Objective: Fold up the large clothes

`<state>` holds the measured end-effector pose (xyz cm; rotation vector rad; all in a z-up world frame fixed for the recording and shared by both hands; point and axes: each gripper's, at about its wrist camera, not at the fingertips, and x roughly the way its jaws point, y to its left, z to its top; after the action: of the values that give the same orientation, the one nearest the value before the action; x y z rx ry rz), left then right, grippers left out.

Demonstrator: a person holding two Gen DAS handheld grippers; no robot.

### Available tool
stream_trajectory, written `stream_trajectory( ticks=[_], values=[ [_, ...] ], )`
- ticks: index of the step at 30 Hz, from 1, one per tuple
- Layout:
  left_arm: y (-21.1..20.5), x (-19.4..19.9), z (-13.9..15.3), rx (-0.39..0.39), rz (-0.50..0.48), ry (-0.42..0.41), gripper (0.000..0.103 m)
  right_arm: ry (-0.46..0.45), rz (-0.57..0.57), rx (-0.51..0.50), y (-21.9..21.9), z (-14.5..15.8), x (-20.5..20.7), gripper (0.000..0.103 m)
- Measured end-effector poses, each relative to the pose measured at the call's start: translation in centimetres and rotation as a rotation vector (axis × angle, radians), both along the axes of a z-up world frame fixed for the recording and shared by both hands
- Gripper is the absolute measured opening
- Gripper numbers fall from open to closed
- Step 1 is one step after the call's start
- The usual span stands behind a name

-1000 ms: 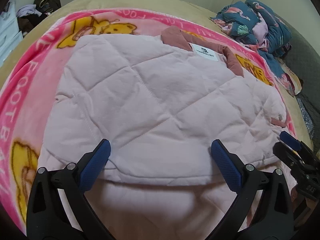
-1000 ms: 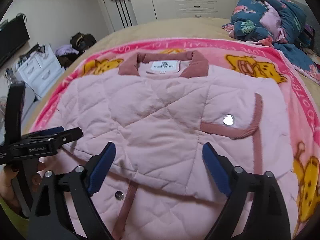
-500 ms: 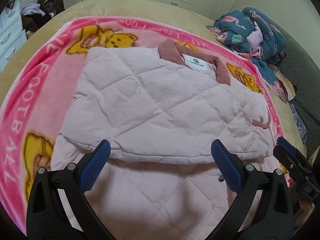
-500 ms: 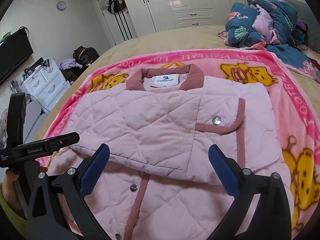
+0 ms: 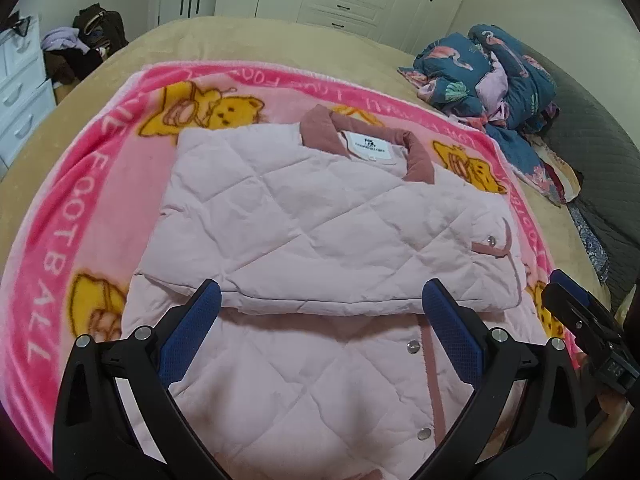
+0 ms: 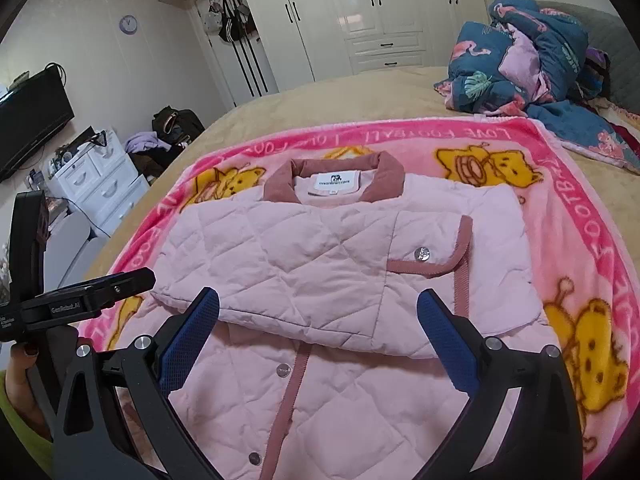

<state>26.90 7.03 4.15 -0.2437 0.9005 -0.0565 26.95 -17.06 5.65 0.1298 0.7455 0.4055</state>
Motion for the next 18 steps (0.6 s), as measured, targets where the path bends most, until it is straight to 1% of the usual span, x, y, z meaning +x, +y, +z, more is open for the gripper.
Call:
stream_trajectory(
  ticks=[18],
  values=[
    [-1.0,-3.4,3.9,0.0,-0.011,-0.088,0.094,-0.073,-0.03,0.026,-1.6,3.6,-3.6,0.099]
  ],
)
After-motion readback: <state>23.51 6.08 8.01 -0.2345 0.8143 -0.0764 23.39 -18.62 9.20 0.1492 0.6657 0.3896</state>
